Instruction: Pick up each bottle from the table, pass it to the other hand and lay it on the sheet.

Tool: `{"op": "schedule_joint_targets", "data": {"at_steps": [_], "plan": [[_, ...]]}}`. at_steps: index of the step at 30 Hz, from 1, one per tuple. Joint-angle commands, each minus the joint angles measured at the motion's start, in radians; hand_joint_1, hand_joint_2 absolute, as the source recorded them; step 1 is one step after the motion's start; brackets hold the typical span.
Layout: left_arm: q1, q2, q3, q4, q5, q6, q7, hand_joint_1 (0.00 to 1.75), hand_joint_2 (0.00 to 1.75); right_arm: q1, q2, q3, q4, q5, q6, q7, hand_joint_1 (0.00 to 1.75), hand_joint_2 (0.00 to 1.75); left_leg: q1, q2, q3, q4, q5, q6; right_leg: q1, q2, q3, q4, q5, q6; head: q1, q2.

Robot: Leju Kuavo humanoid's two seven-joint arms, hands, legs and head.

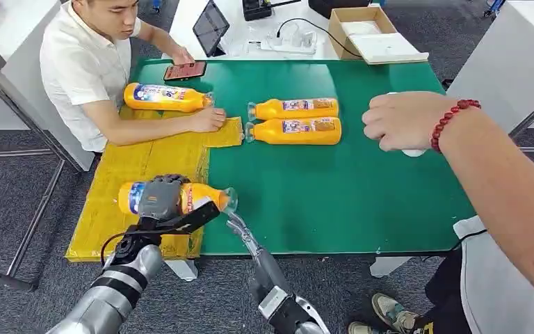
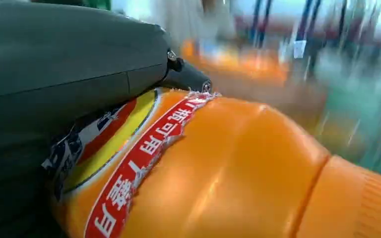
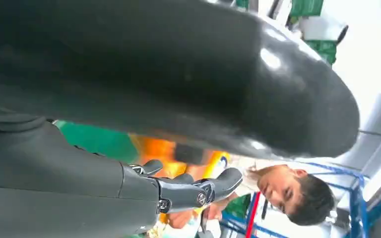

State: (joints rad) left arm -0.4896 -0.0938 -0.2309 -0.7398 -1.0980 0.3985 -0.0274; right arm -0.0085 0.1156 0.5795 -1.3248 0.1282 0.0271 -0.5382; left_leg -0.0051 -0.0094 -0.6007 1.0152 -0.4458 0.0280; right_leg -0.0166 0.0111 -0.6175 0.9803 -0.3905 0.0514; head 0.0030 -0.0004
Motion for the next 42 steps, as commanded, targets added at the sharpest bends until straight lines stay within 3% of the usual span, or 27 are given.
{"op": "schedule_joint_targets", "data": {"at_steps": [1, 3, 4, 5, 6, 9, 10, 12, 17, 26, 29, 33, 37, 39, 42], "plan": [[-0.18, 0.013, -0.104, 0.43, -0.053, -0.117, 0.155, 1.75, 1.75, -0.055, 0.039, -0.044, 0.165, 0.004, 0.022, 0.016, 0.0, 0.0, 0.001, 0.0, 0.005, -0.002, -0.001, -0.002, 0.001, -0.001, 0.006, -0.002, -0.001, -0.002, 0.0, 0.0], [-0.18, 0.016, -0.075, 0.422, -0.037, -0.117, 0.142, 1.66, 1.75, -0.055, 0.047, -0.045, 0.181, 0.005, 0.021, 0.016, 0.0, 0.0, 0.001, -0.001, 0.009, -0.003, -0.001, -0.002, 0.001, 0.0, 0.01, -0.002, -0.002, -0.002, 0.0, 0.0], [-0.178, 0.014, -0.055, 0.418, -0.016, -0.118, 0.129, 0.73, 1.75, -0.054, 0.048, -0.044, 0.186, 0.005, 0.021, 0.015, 0.0, 0.0, 0.001, 0.0, 0.009, -0.002, -0.001, -0.002, 0.001, 0.001, 0.009, -0.001, -0.001, -0.002, 0.0, 0.0], [-0.178, 0.01, -0.032, 0.417, 0.012, -0.135, 0.104, 0.28, 1.75, -0.055, 0.049, -0.043, 0.192, 0.005, 0.022, 0.015, 0.0, 0.0, 0.001, 0.001, 0.011, -0.003, -0.001, -0.003, 0.001, 0.002, 0.011, -0.002, -0.001, -0.003, 0.0, 0.0], [-0.175, 0.005, -0.01, 0.411, 0.042, -0.153, 0.074, 0.0, 1.75, -0.056, 0.05, -0.042, 0.198, 0.005, 0.024, 0.014, 0.0, 0.0, 0.002, 0.002, 0.012, -0.003, -0.001, -0.004, 0.002, 0.002, 0.012, -0.002, 0.0, -0.004, 0.0, 0.0], [-0.145, -0.027, 0.122, 0.364, 0.261, -0.294, -0.147, 0.0, 1.75, -0.063, 0.053, -0.031, 0.227, 0.005, 0.035, 0.004, 0.0, 0.0, 0.002, 0.002, 0.013, -0.003, -0.001, -0.004, 0.002, 0.002, 0.012, -0.002, 0.0, -0.004, 0.0, 0.0], [-0.129, -0.042, 0.157, 0.342, 0.364, -0.421, -0.242, 0.0, 1.75, -0.066, 0.052, -0.023, 0.239, 0.001, 0.045, -0.002, 0.0, 0.0, 0.002, 0.002, 0.013, -0.003, -0.001, -0.004, 0.002, 0.003, 0.011, -0.002, 0.0, -0.003, 0.0, 0.0], [-0.087, -0.04, 0.084, 0.267, 0.424, -0.549, -0.325, 0.0, 1.75, -0.072, 0.054, -0.014, 0.268, -0.005, 0.052, -0.012, 0.0, 0.0, 0.002, 0.003, 0.014, -0.004, 0.0, -0.005, 0.002, 0.003, 0.012, -0.003, 0.002, -0.006, 0.0, 0.0], [-0.063, -0.044, 0.042, 0.213, 0.45, -0.554, -0.325, 0.0, 1.75, -0.073, 0.055, -0.011, 0.28, -0.006, 0.05, -0.013, 0.0, 0.0, 0.002, -0.004, 0.016, -0.004, 0.002, -0.003, 0.002, -0.004, 0.018, -0.003, -0.001, -0.005, 0.0, 0.0], [-0.064, -0.031, 0.011, 0.208, 0.483, -0.555, -0.316, 0.0, 1.75, -0.073, 0.054, -0.01, 0.275, -0.007, 0.049, -0.013, 0.0, 0.0, 0.0, -0.004, 0.014, -0.002, 0.001, -0.003, 0.001, -0.004, 0.016, -0.001, -0.002, -0.003, 0.0, 0.0], [-0.041, -0.037, -0.05, 0.149, 0.576, -0.562, -0.341, 0.0, 1.75, -0.071, 0.056, -0.003, 0.278, -0.006, 0.043, -0.013, 0.0, 0.0, 0.001, -0.004, 0.014, -0.002, 0.001, -0.003, 0.001, -0.004, 0.016, -0.001, -0.002, -0.003, 0.0, 0.0], [0.037, -0.033, -0.102, -0.045, 0.771, -0.512, -0.373, 0.0, 1.75, -0.062, 0.048, 0.003, 0.276, -0.016, 0.026, -0.013, 0.0, 0.0, 0.001, -0.006, 0.014, -0.002, 0.001, -0.002, 0.001, -0.005, 0.015, 0.0, -0.002, -0.002, 0.0, 0.0], [0.174, -0.075, -0.076, -0.367, 0.922, -0.192, -0.469, 0.0, 1.75, -0.03, 0.024, 0.014, 0.243, -0.033, -0.021, -0.015, 0.0, 0.0, 0.001, -0.005, 0.012, -0.002, 0.0, -0.003, 0.001, -0.005, 0.014, 0.0, -0.003, -0.002, 0.0, 0.0], [0.244, -0.115, -0.04, -0.535, 1.165, -0.216, -0.489, 0.0, 1.75, -0.024, 0.012, 0.02, 0.218, -0.046, -0.057, -0.029, 0.0, 0.0, 0.001, -0.007, 0.007, 0.0, 0.0, -0.002, 0.001, -0.006, 0.01, 0.001, -0.003, -0.001, 0.0, 0.0], [0.344, -0.121, -0.05, -0.786, 1.471, -0.271, -0.402, 0.0, 1.75, 0.022, -0.005, -0.016, 0.101, -0.016, -0.231, -0.081, 0.0, 0.0, 0.0, -0.007, 0.004, 0.0, 0.0, -0.002, 0.0, -0.007, 0.007, 0.001, -0.003, -0.001, 0.0, 0.0]]}}
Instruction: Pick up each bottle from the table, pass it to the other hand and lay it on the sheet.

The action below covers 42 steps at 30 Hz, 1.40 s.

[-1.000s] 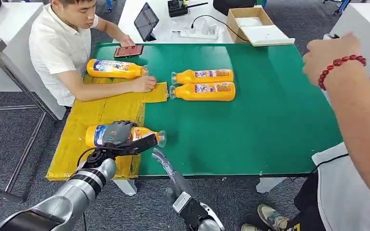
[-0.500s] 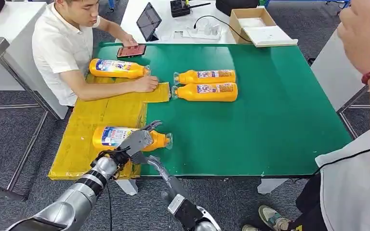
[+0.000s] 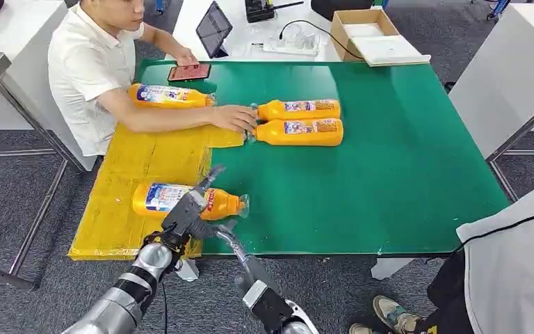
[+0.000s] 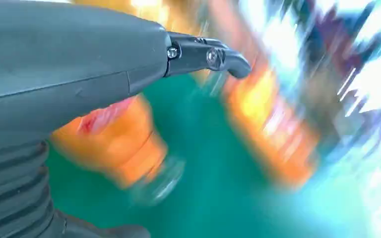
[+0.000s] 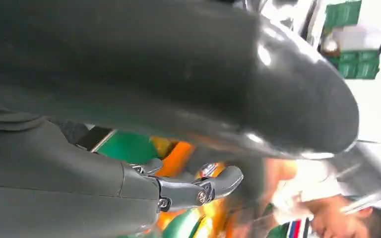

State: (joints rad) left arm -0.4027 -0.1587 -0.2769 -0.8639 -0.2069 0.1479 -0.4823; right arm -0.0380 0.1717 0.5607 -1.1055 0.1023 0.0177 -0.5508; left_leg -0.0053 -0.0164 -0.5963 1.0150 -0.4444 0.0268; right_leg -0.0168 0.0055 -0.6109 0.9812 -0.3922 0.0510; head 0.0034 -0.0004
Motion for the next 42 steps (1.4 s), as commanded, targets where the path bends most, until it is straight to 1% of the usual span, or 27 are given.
{"op": "schedule_joint_targets", "data": {"at_steps": [1, 3, 4, 5, 8, 9, 10, 12, 13, 14, 15, 17, 20, 22, 23, 24, 26, 30, 32, 33, 34, 36, 37, 38, 40, 41, 42], "plan": [[0.297, -0.039, -0.014, -0.746, 0.633, -0.028, 0.064, 0.0, 1.75, 0.063, -0.088, -0.019, -0.171, 0.035, -0.279, -0.054, 0.0, 1.75, 0.001, 0.002, 0.0, 0.002, -0.004, -0.001, 0.001, 0.0, 0.001, 0.001, -0.003, -0.002, 0.0, 0.0], [0.372, -0.021, -0.008, -0.852, 0.638, -0.005, 0.038, 0.0, 1.75, 0.076, -0.131, -0.095, -0.234, 0.094, -0.369, -0.037, 0.0, 1.75, 0.0, 0.002, -0.002, 0.001, -0.002, 0.0, 0.001, 0.002, -0.002, 0.0, -0.001, -0.001, 0.0, 0.0], [0.422, -0.012, 0.003, -0.894, 0.633, 0.012, 0.038, 0.0, 1.75, 0.084, -0.148, -0.166, -0.26, 0.144, -0.419, -0.024, 0.0, 1.75, 0.0, 0.005, 0.001, 0.0, -0.005, -0.001, 0.0, 0.004, 0.0, 0.0, -0.003, -0.001, 0.0, 0.0], [0.463, -0.011, 0.012, -0.913, 0.644, 0.017, 0.046, 0.0, 1.75, 0.096, -0.157, -0.223, -0.285, 0.161, -0.449, -0.022, 0.0, 1.75, 0.0, 0.005, -0.001, 0.0, -0.004, 0.0, 0.001, 0.003, -0.002, -0.001, -0.002, -0.001, 0.0, 0.0], [0.55, -0.005, 0.019, -0.921, 0.646, 0.0, 0.033, 0.0, 1.75, 0.124, -0.169, -0.367, -0.329, 0.199, -0.415, -0.019, 0.0, 1.75, 0.0, 0.004, 0.0, 0.0, -0.005, 0.0, 0.0, 0.002, -0.001, -0.001, -0.003, -0.001, 0.0, 0.0], [0.569, 0.011, -0.005, -0.909, 0.616, -0.036, 0.009, 0.0, 1.75, 0.116, -0.17, -0.438, -0.307, 0.234, -0.461, -0.016, 0.0, 1.75, 0.0, 0.002, -0.002, 0.0, -0.005, 0.0, 0.0, 0.001, -0.002, -0.001, -0.003, 0.0, 0.0, 0.0], [0.586, 0.016, -0.016, -0.901, 0.604, -0.051, -0.009, 0.0, 1.75, 0.101, -0.183, -0.473, -0.277, 0.253, -0.452, -0.011, 0.0, 1.75, 0.0, 0.003, 0.002, -0.001, -0.006, 0.0, 0.0, 0.002, 0.002, -0.002, -0.005, 0.001, 0.0, 0.0], [0.602, 0.026, -0.032, -0.894, 0.545, -0.041, -0.067, 0.0, 1.75, 0.069, -0.21, -0.521, -0.207, 0.315, -0.459, -0.013, 0.0, 1.75, -0.001, 0.002, 0.0, -0.002, -0.005, 0.0, -0.001, 0.001, 0.0, -0.003, -0.003, 0.002, 0.0, 0.0], [0.606, 0.02, -0.034, -0.894, 0.532, -0.029, -0.082, 0.0, 1.75, 0.047, -0.232, -0.541, -0.168, 0.363, -0.479, -0.003, 0.0, 1.75, 0.0, 0.002, 0.002, -0.002, -0.007, 0.0, 0.0, 0.001, 0.002, -0.003, -0.004, 0.001, 0.0, 0.0], [0.604, 0.021, -0.037, -0.895, 0.531, -0.026, -0.082, 0.0, 1.75, 0.036, -0.228, -0.561, -0.142, 0.367, -0.473, -0.014, 0.0, 1.75, 0.0, 0.002, 0.002, -0.002, -0.006, 0.0, 0.0, 0.001, 0.001, -0.003, -0.004, 0.001, -0.001, 0.0], [0.599, 0.02, -0.039, -0.896, 0.531, -0.023, -0.082, 0.0, 1.75, 0.03, -0.225, -0.573, -0.132, 0.371, -0.465, -0.023, 0.0, 1.75, -0.001, 0.0, -0.001, -0.001, -0.005, 0.001, 0.0, 0.0, 0.0, -0.003, -0.003, 0.002, 0.0, 0.0], [0.594, 0.018, -0.044, -0.902, 0.526, -0.023, -0.089, 0.0, 1.75, -0.002, -0.252, -0.575, -0.089, 0.473, -0.542, -0.023, 0.0, 1.75, 0.0, 0.001, -0.001, -0.001, -0.006, 0.001, 0.001, 0.001, 0.0, -0.003, -0.003, 0.001, 0.0, 0.0], [0.584, 0.017, -0.072, -0.902, 0.447, 0.03, -0.133, 0.0, 1.75, -0.108, -0.315, -0.602, 0.051, 0.554, -0.6, -0.018, 0.0, 1.75, 0.0, 0.002, 0.0, -0.001, -0.005, 0.0, 0.0, 0.001, 0.001, -0.003, -0.003, 0.001, 0.0, 0.0], [0.579, 0.026, -0.092, -0.912, 0.438, 0.051, -0.138, 0.0, 1.75, -0.178, -0.351, -0.6, 0.153, 0.617, -0.612, 0.009, 0.0, 1.75, 0.0, 0.003, 0.001, -0.001, -0.006, 0.0, 0.001, 0.002, 0.001, -0.003, -0.002, 0.001, -0.001, 0.0], [0.577, 0.027, -0.093, -0.912, 0.436, 0.065, -0.137, 0.0, 1.75, -0.207, -0.362, -0.6, 0.198, 0.626, -0.592, 0.024, 0.0, 1.75, 0.0, 0.004, 0.001, -0.001, -0.006, 0.0, 0.001, 0.003, 0.001, -0.003, -0.002, 0.001, -0.001, 0.0], [0.576, 0.028, -0.093, -0.912, 0.436, 0.065, -0.137, 0.0, 1.75, -0.212, -0.366, -0.6, 0.201, 0.625, -0.588, 0.024, 0.0, 1.75, -0.001, 0.003, 0.0, -0.001, -0.005, 0.001, 0.0, 0.002, 0.0, -0.003, -0.001, 0.002, -0.001, 0.0], [0.569, 0.026, -0.089, -0.897, 0.43, 0.094, -0.121, 0.0, 1.75, -0.259, -0.383, -0.577, 0.296, 0.673, -0.58, 0.058, 0.0, 1.75, 0.0, 0.003, 0.001, -0.001, -0.005, 0.002, 0.001, 0.002, 0.002, -0.004, -0.002, 0.002, 0.0, 0.0], [0.564, 0.026, -0.088, -0.885, 0.426, 0.105, -0.116, 0.0, 1.75, -0.272, -0.385, -0.573, 0.328, 0.679, -0.586, 0.055, 0.0, 1.75, 0.0, 0.002, 0.001, -0.001, -0.005, 0.001, 0.0, 0.001, 0.001, -0.003, -0.002, 0.002, 0.0, 0.0], [0.564, 0.022, -0.089, -0.855, 0.368, 0.198, -0.062, 0.0, 1.75, -0.266, -0.39, -0.576, 0.374, 0.689, -0.6, 0.071, 0.0, 1.75, 0.0, 0.002, 0.002, -0.001, -0.005, 0.001, 0.0, 0.001, 0.002, -0.003, -0.003, 0.001, -0.001, 0.0], [0.559, 0.025, -0.098, -0.84, 0.369, 0.21, -0.057, 0.0, 1.75, -0.271, -0.394, -0.571, 0.409, 0.71, -0.617, 0.079, 0.0, 1.75, 0.0, 0.001, 0.001, -0.001, -0.005, 0.001, 0.001, 0.0, 0.001, -0.003, -0.003, 0.002, -0.001, 0.0], [0.551, 0.027, -0.106, -0.819, 0.37, 0.225, -0.041, 0.0, 1.75, -0.286, -0.391, -0.577, 0.458, 0.709, -0.62, 0.081, 0.0, 1.75, 0.0, 0.0, 0.003, -0.002, -0.005, 0.001, 0.001, -0.001, 0.004, -0.004, -0.003, 0.001, -0.001, 0.0], [0.541, 0.029, -0.118, -0.801, 0.37, 0.235, -0.032, 0.0, 1.75, -0.316, -0.388, -0.571, 0.522, 0.726, -0.629, 0.086, 0.0, 1.75, 0.0, 0.0, 0.002, -0.001, -0.005, 0.001, 0.001, 0.0, 0.003, -0.004, -0.003, 0.002, -0.001, 0.0], [0.532, 0.029, -0.128, -0.791, 0.373, 0.238, -0.029, 0.0, 1.75, -0.347, -0.376, -0.572, 0.569, 0.72, -0.609, 0.086, 0.0, 1.75, -0.001, 0.0, 0.0, -0.001, -0.004, 0.002, 0.0, 0.0, 0.001, -0.003, -0.002, 0.003, -0.001, 0.0], [0.526, 0.029, -0.132, -0.786, 0.373, 0.24, -0.029, 0.0, 1.75, -0.368, -0.369, -0.568, 0.593, 0.722, -0.598, 0.086, 0.0, 1.75, 0.0, 0.001, 0.003, -0.002, -0.005, 0.001, 0.001, 0.001, 0.003, -0.004, -0.003, 0.002, -0.001, 0.0], [0.519, 0.027, -0.137, -0.783, 0.373, 0.242, -0.029, 0.0, 1.75, -0.384, -0.358, -0.565, 0.608, 0.724, -0.597, 0.091, 0.0, 1.75, -0.001, 0.002, -0.002, -0.001, -0.004, 0.002, 0.0, 0.002, -0.001, -0.003, -0.001, 0.002, -0.001, 0.0], [0.518, 0.028, -0.137, -0.783, 0.373, 0.243, -0.029, 0.0, 1.75, -0.386, -0.357, -0.564, 0.61, 0.724, -0.597, 0.092, 0.0, 1.75, 0.0, 0.004, 0.001, -0.001, -0.005, 0.001, 0.001, 0.003, 0.001, -0.003, -0.002, 0.001, -0.001, 0.0], [0.518, 0.028, -0.137, -0.783, 0.373, 0.243, -0.029, 0.0, 1.75, -0.386, -0.357, -0.564, 0.61, 0.724, -0.597, 0.092, 0.0, 1.75, -0.001, 0.003, 0.0, -0.001, -0.005, 0.001, 0.0, 0.002, 0.0, -0.003, -0.002, 0.002, 0.0, 0.0]]}}
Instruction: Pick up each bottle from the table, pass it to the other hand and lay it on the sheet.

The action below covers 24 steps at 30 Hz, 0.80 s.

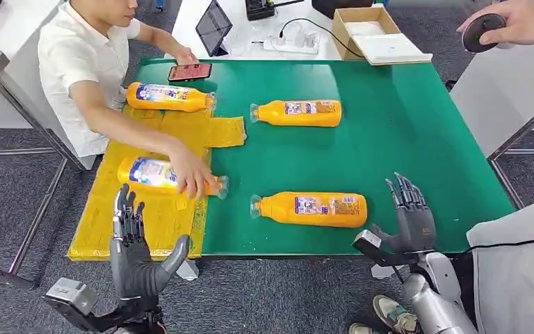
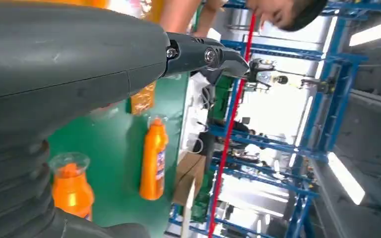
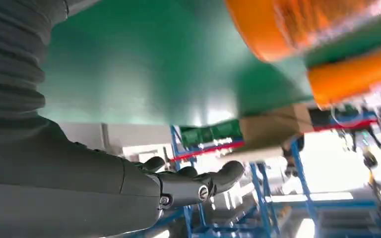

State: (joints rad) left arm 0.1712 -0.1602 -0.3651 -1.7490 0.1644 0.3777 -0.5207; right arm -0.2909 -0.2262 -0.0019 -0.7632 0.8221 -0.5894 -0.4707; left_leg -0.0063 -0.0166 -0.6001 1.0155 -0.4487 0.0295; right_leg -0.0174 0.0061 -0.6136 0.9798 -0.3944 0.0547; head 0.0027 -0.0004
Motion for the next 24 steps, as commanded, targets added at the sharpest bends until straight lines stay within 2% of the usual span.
{"op": "schedule_joint_targets", "data": {"at_steps": [1, 5, 12, 18, 24], "plan": [[-0.056, 0.029, -0.049, 0.102, 0.001, 0.013, 0.009, 0.0, 1.75, -0.133, 0.04, -0.002, 0.267, 0.005, 0.01, 0.011, 0.0, 1.75, 0.0, 0.002, 0.002, -0.001, 0.0, -0.001, 0.001, 0.001, 0.002, -0.001, 0.0, -0.001, 0.0, 0.0], [-0.057, 0.033, -0.054, 0.097, 0.0, 0.022, 0.012, 0.0, 1.75, -0.145, 0.049, 0.007, 0.282, 0.006, 0.032, 0.004, 0.0, 1.75, 0.001, 0.003, 0.005, -0.002, -0.001, -0.002, 0.001, 0.001, 0.004, -0.002, -0.001, -0.002, 0.0, 0.0], [-0.087, 0.024, -0.078, 0.117, -0.009, 0.017, 0.012, 0.0, 1.75, -0.175, 0.137, 0.069, 0.309, 0.007, 0.098, -0.052, 0.0, 1.75, 0.001, 0.004, 0.003, -0.001, -0.001, -0.002, 0.001, 0.002, 0.002, -0.001, 0.0, -0.002, 0.0, 0.0], [-0.091, 0.022, -0.084, 0.12, -0.008, 0.01, 0.011, 0.0, 1.75, -0.181, 0.154, 0.101, 0.283, 0.006, 0.113, -0.074, 0.0, 1.75, 0.001, 0.003, 0.003, -0.001, -0.001, -0.002, 0.001, 0.002, 0.002, -0.001, 0.0, -0.002, 0.0, 0.0], [-0.093, 0.029, -0.092, 0.129, 0.011, -0.023, 0.037, 0.0, 1.75, -0.159, 0.161, 0.148, 0.245, -0.019, 0.177, -0.061, 0.0, 1.75, 0.001, 0.003, 0.004, -0.001, -0.001, -0.002, 0.001, 0.001, 0.003, 0.0, -0.001, -0.002, 0.0, 0.0]]}}
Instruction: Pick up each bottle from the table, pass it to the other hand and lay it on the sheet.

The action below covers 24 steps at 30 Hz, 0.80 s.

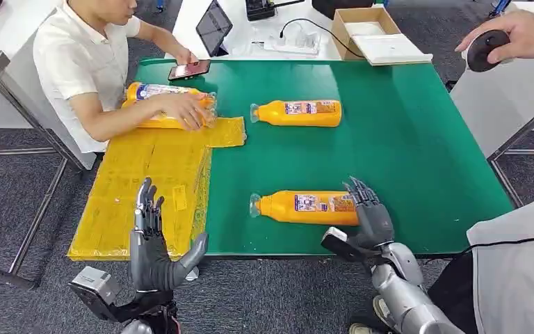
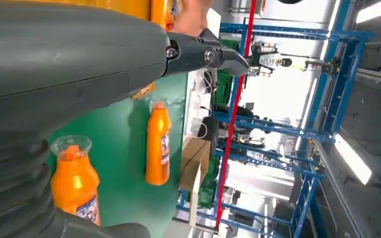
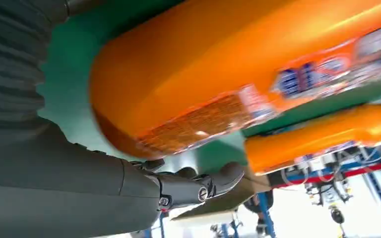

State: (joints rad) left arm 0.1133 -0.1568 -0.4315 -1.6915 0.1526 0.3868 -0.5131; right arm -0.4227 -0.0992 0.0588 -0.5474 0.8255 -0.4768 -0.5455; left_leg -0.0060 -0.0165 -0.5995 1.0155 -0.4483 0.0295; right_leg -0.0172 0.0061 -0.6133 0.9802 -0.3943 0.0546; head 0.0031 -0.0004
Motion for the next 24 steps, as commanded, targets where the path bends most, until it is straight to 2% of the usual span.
{"op": "schedule_joint_targets", "data": {"at_steps": [1, 5, 7, 8, 9, 10, 11, 13, 19, 20, 21, 22, 24], "plan": [[-0.035, 0.025, -0.027, 0.074, 0.025, -0.035, 0.033, 0.0, 1.75, -0.027, 0.035, 0.089, 0.029, -0.026, 0.066, 0.018, 0.0, 1.75, 0.001, 0.004, 0.006, -0.001, -0.002, -0.003, 0.001, 0.002, 0.005, -0.001, -0.002, -0.003, 0.0, 0.0], [-0.037, 0.026, -0.027, 0.078, 0.028, -0.04, 0.036, 0.0, 1.75, -0.029, 0.035, 0.088, 0.032, -0.032, 0.068, 0.021, 0.0, 1.75, 0.001, 0.002, 0.004, -0.001, -0.001, -0.002, 0.001, 0.0, 0.004, -0.001, -0.001, -0.002, 0.0, 0.0], [-0.04, 0.026, -0.027, 0.083, 0.027, -0.042, 0.04, 0.0, 1.75, -0.048, 0.031, 0.088, 0.064, -0.044, 0.097, 0.071, 0.0, 1.75, 0.001, 0.003, 0.005, -0.001, -0.002, -0.003, 0.001, 0.001, 0.004, -0.001, -0.001, -0.003, 0.0, 0.0], [-0.039, 0.026, -0.025, 0.084, 0.03, -0.047, 0.047, 0.0, 1.75, -0.066, 0.026, 0.094, 0.096, -0.05, 0.137, 0.134, 0.0, 1.75, 0.001, 0.002, 0.005, -0.001, -0.001, -0.002, 0.001, 0.0, 0.004, -0.001, -0.001, -0.003, 0.0, 0.0], [-0.038, 0.027, -0.023, 0.082, 0.03, -0.05, 0.052, 0.0, 1.75, -0.093, 0.007, 0.151, 0.143, 0.026, 0.153, 0.261, 0.0, 1.75, 0.0, 0.002, 0.004, -0.001, -0.001, -0.002, 0.001, 0.001, 0.003, -0.001, -0.001, -0.002, 0.0, 0.0], [-0.038, 0.029, -0.019, 0.078, 0.031, -0.06, 0.062, 0.0, 1.75, -0.114, -0.012, 0.208, 0.171, 0.088, 0.196, 0.321, 0.0, 1.75, 0.0, 0.002, 0.002, -0.001, 0.0, -0.001, 0.001, 0.001, 0.002, -0.001, 0.0, -0.001, 0.0, 0.0], [-0.035, 0.029, -0.011, 0.072, 0.036, -0.073, 0.074, 0.0, 1.75, -0.128, -0.016, 0.176, 0.197, 0.047, 0.282, 0.372, 0.0, 1.75, 0.0, 0.004, 0.004, -0.001, -0.001, -0.002, 0.001, 0.002, 0.003, -0.001, 0.0, -0.002, 0.0, 0.0], [-0.035, 0.033, -0.007, 0.065, 0.037, -0.085, 0.079, 0.0, 1.75, -0.135, -0.035, 0.205, 0.216, 0.076, 0.335, 0.413, 0.07, 1.75, 0.0, 0.004, 0.006, -0.001, -0.001, -0.002, 0.001, 0.001, 0.004, -0.001, -0.001, -0.002, 0.0, 0.0], [-0.033, 0.034, -0.006, 0.063, 0.037, -0.086, 0.08, 0.0, 1.75, -0.132, -0.034, 0.207, 0.215, 0.079, 0.336, 0.415, 0.07, 1.75, 0.001, 0.006, 0.016, -0.001, -0.002, -0.001, 0.001, 0.002, 0.011, -0.003, 0.0, -0.002, 0.0, 0.0], [-0.033, 0.034, -0.006, 0.063, 0.037, -0.086, 0.08, 0.0, 1.75, -0.132, -0.034, 0.207, 0.215, 0.079, 0.336, 0.415, 0.37, 1.75, 0.001, 0.005, 0.016, -0.002, -0.001, -0.002, 0.002, 0.001, 0.013, -0.004, 0.0, -0.003, 0.0, 0.0], [-0.032, 0.033, -0.002, 0.066, 0.036, -0.095, 0.086, 0.0, 1.75, -0.135, -0.035, 0.215, 0.221, 0.087, 0.374, 0.453, 1.43, 1.75, 0.001, 0.006, 0.017, -0.002, -0.002, -0.001, 0.001, 0.002, 0.013, -0.004, 0.0, -0.003, 0.0, 0.0], [-0.033, 0.033, 0.0, 0.068, 0.042, -0.105, 0.09, 0.0, 1.75, -0.134, -0.036, 0.214, 0.218, 0.087, 0.377, 0.459, 1.75, 1.75, 0.0, 0.006, 0.018, -0.001, -0.002, -0.001, 0.001, 0.003, 0.014, -0.003, 0.0, -0.002, 0.0, 0.0], [-0.032, 0.03, 0.008, 0.072, 0.052, -0.125, 0.102, 0.0, 1.75, -0.135, -0.036, 0.216, 0.216, 0.092, 0.366, 0.446, 1.75, 1.75, 0.001, 0.006, 0.019, -0.002, -0.002, -0.001, 0.001, 0.002, 0.016, -0.004, 0.0, -0.003, 0.0, 0.0]]}}
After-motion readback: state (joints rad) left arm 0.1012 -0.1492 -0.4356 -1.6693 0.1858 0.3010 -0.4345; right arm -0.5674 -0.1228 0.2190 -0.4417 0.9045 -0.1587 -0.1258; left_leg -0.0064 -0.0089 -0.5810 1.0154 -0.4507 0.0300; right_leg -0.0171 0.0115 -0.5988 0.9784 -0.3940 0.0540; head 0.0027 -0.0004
